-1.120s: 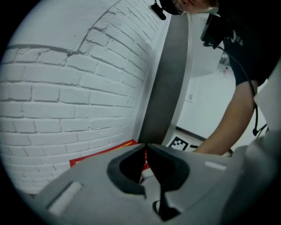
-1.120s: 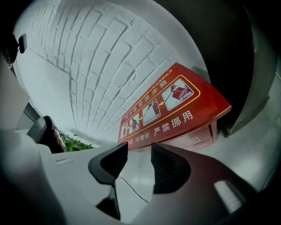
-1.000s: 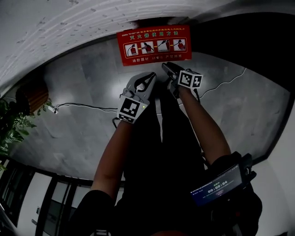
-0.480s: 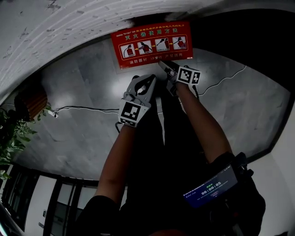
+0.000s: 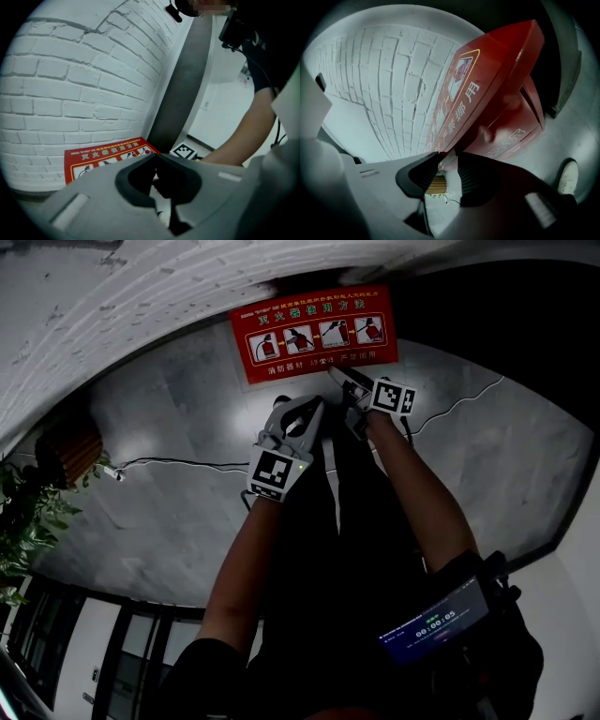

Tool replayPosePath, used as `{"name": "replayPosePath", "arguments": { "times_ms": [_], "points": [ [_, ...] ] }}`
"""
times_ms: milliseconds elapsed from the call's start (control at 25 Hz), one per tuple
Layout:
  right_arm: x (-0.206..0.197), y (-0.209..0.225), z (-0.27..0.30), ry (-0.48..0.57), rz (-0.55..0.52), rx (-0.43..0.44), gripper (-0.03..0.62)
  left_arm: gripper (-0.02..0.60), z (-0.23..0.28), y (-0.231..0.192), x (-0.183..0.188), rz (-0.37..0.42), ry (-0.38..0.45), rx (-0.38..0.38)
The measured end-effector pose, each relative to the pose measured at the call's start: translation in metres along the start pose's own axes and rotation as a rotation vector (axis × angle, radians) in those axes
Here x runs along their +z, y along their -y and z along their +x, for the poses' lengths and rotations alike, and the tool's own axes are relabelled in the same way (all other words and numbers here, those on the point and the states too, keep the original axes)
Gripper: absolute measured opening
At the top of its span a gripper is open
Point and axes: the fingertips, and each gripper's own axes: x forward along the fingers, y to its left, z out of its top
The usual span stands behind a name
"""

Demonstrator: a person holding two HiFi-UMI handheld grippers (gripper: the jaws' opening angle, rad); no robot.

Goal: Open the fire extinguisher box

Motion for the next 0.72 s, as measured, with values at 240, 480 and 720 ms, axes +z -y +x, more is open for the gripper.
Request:
{"name": "replayPosePath", "arguments": {
  "times_ms": [240, 480, 720],
  "points": [
    [0.013, -0.041, -0.018, 0.023, -0.005, 0.067, 0.123, 0.0, -0.002, 0.003, 0.021, 0.018, 0.015, -0.004],
    [0.049, -0.113, -0.028, 0.063, -0.104, 0.139, 0.105, 0.002, -0.017, -0.001, 0.064, 0.03, 0.064, 0.009],
    [0.116, -0.17, -0.009, 0.106, -0.264, 0.147, 0.075, 0.0, -0.029, -0.013, 0.119, 0.065, 0.13, 0.029]
  ]
}}
